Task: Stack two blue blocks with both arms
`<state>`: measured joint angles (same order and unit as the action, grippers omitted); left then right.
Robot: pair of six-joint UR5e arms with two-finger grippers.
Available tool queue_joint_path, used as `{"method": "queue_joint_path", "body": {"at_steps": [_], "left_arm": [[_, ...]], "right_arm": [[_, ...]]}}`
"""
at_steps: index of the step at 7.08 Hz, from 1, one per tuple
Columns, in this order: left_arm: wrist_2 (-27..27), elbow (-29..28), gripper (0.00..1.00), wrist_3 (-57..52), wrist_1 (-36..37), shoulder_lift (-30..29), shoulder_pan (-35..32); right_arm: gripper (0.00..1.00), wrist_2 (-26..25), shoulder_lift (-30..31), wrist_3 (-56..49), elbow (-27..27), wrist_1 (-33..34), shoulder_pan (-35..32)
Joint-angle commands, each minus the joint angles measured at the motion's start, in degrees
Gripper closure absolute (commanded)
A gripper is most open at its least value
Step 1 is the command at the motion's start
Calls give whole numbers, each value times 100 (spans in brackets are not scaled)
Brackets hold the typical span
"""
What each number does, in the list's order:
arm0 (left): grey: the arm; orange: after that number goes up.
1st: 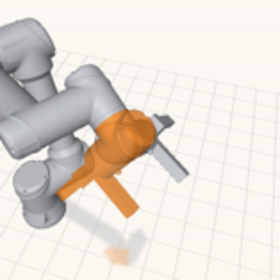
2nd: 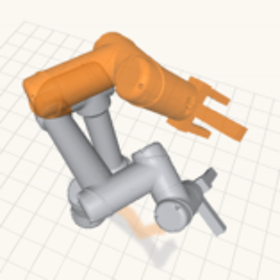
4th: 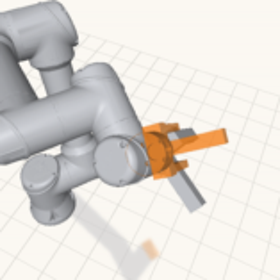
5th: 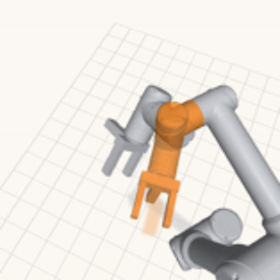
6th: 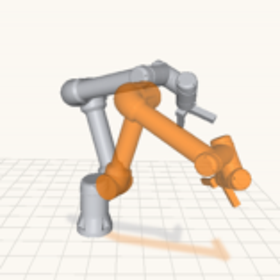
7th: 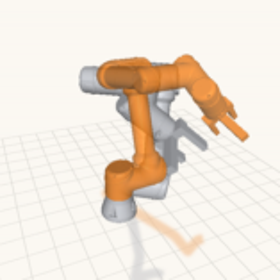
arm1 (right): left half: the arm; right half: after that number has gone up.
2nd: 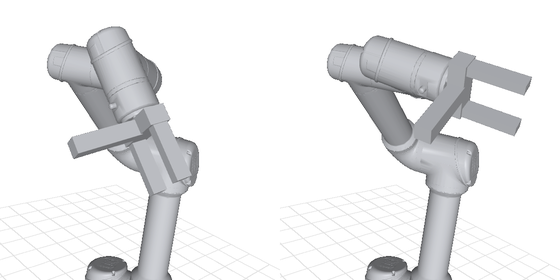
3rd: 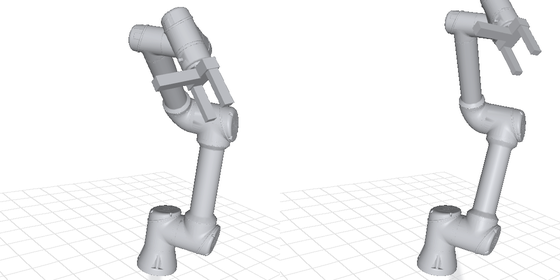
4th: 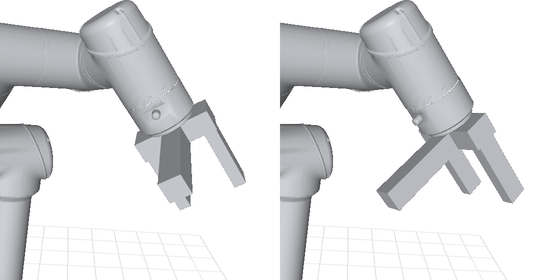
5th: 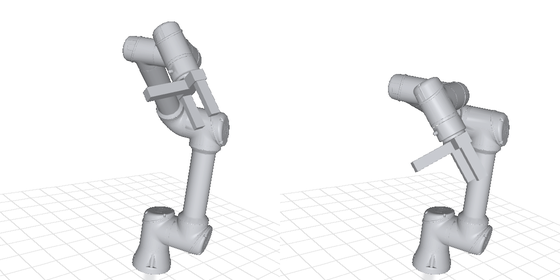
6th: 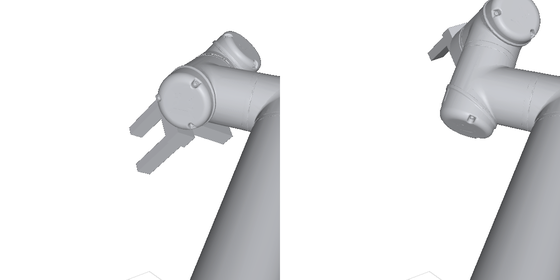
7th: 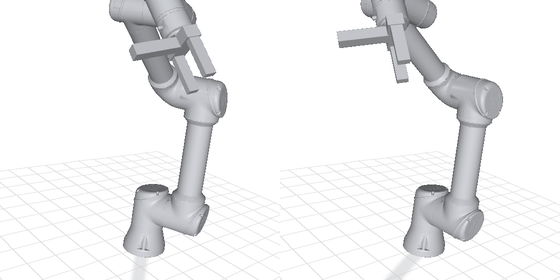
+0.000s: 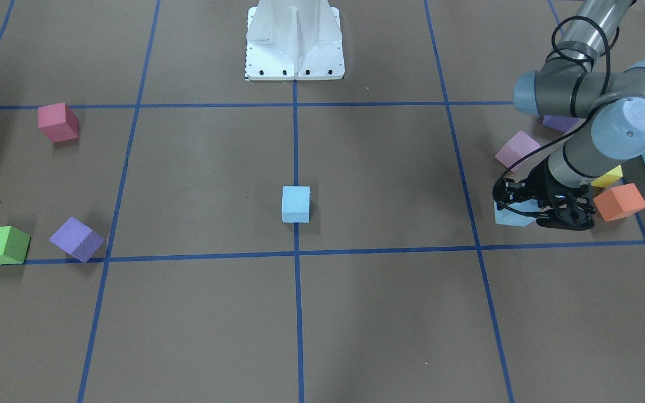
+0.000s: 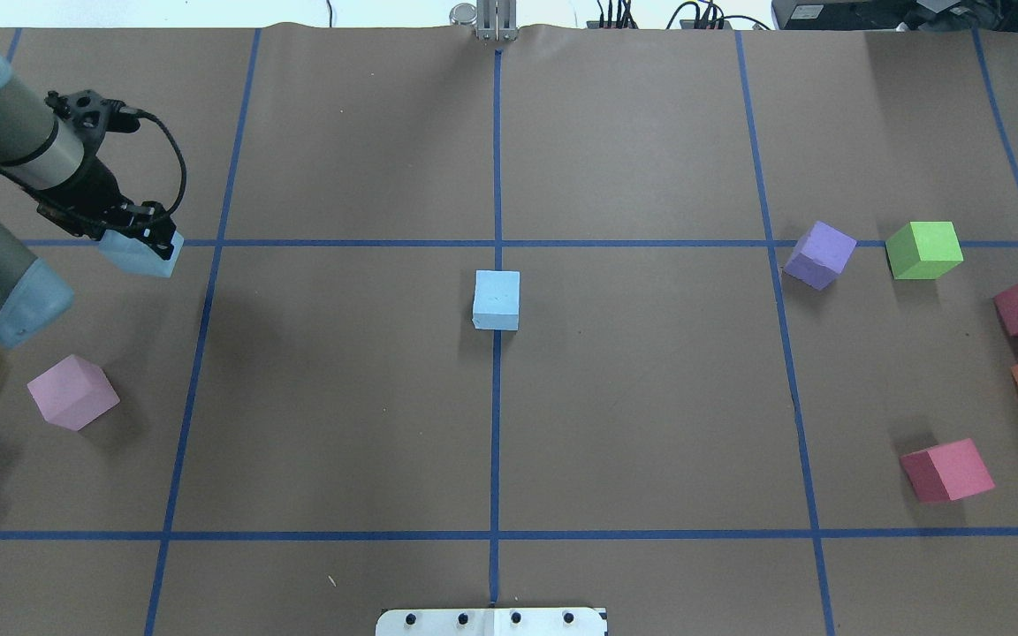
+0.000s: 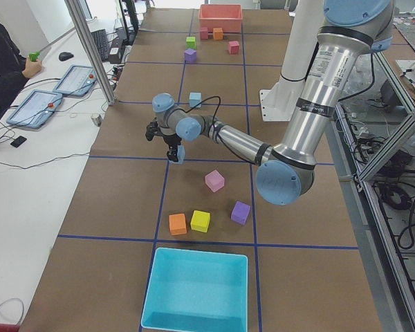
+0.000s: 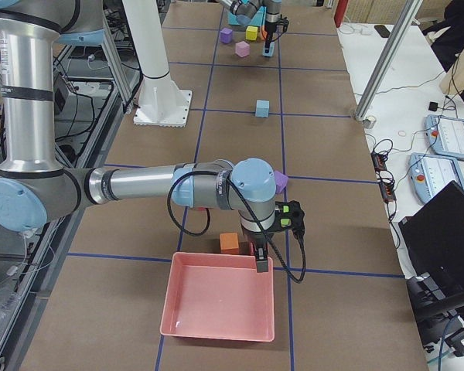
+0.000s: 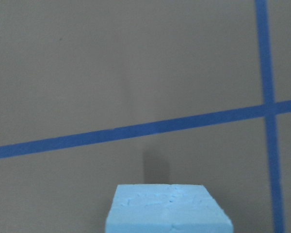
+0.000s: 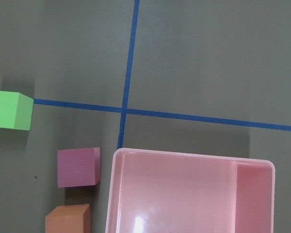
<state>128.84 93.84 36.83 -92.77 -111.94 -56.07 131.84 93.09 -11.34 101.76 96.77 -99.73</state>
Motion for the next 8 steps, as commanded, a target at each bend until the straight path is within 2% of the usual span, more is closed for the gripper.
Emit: {"method": "queue_joint_path", "body": {"at_steps": [1, 3, 4, 6, 8], "left_arm": [[-34, 416, 34, 960, 927, -809, 366], [-908, 355, 34, 1588, 962, -1389, 1295], [-948, 268, 34, 1816, 945, -1610, 1492], [-966, -301, 34, 2248, 867, -2425, 1739], [-975, -760, 34, 2346, 831, -2902, 1958]], "right_arm": [[0, 0, 8, 0, 10, 0, -29], [0, 0, 8, 0, 1, 0, -29], [0, 0, 8, 0, 1, 0, -29], [0, -9, -1, 0, 1, 0, -29], [0, -9, -10, 0, -7, 0, -29]]}}
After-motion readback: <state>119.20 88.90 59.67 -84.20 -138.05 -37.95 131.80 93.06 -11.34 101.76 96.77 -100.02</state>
